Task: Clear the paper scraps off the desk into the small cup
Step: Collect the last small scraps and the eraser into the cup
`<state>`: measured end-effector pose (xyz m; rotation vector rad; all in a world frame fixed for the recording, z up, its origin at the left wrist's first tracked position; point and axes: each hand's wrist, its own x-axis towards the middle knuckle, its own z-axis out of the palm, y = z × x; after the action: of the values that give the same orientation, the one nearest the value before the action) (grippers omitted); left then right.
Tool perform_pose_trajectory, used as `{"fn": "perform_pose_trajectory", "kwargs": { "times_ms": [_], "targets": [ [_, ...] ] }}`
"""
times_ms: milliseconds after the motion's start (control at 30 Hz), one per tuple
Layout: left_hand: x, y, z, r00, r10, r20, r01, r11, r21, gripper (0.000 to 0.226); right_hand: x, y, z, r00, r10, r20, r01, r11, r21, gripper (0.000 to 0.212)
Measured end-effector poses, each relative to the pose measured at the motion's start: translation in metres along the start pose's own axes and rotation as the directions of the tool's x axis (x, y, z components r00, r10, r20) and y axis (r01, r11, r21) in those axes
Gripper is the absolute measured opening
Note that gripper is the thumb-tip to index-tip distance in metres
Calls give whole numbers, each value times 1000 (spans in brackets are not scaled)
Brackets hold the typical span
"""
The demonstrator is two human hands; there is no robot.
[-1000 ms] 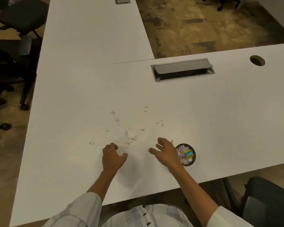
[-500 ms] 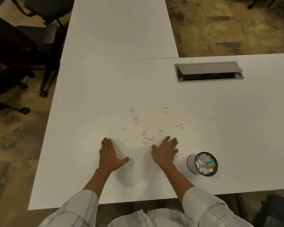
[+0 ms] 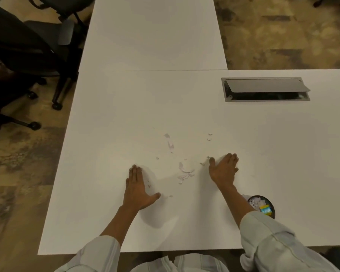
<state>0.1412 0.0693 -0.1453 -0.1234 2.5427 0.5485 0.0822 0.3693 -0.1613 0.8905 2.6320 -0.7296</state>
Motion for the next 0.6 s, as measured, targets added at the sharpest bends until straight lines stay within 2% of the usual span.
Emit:
{"fn": "perform_pose_trajectory", "kwargs": {
  "times_ms": [100,200,300,367,433,500,600],
  "targets": [
    [2,3,4,1000,-6,9,5,1000,28,137,-13,-11,18,994,-98,40,100,993,-58,82],
    [6,6,8,996,88,-4,-88,995,49,133,-47,-26,39,929,-328,172,346,935,-83,82],
    [23,3,-7,979,201,-11,-200,977,76,129,-54,-40,44,864,-462,202,466,884,33,81],
    [44,-1,-28,976,216,-22,-213,972,100,129,-32,-51,34,888,-444,117,437,896,79,80],
    [70,-1,-51,972,232,-22,-226,962,154,130,1,-60,20,931,-360,52,357,932,66,82],
    [98,2,-73,965,262,-1,-256,946,201,130,33,-65,7,958,-276,73,277,961,-4,88],
    [137,17,-96,940,339,49,-339,900,274,132,55,-70,4,959,-223,176,242,966,-94,99]
  ]
}}
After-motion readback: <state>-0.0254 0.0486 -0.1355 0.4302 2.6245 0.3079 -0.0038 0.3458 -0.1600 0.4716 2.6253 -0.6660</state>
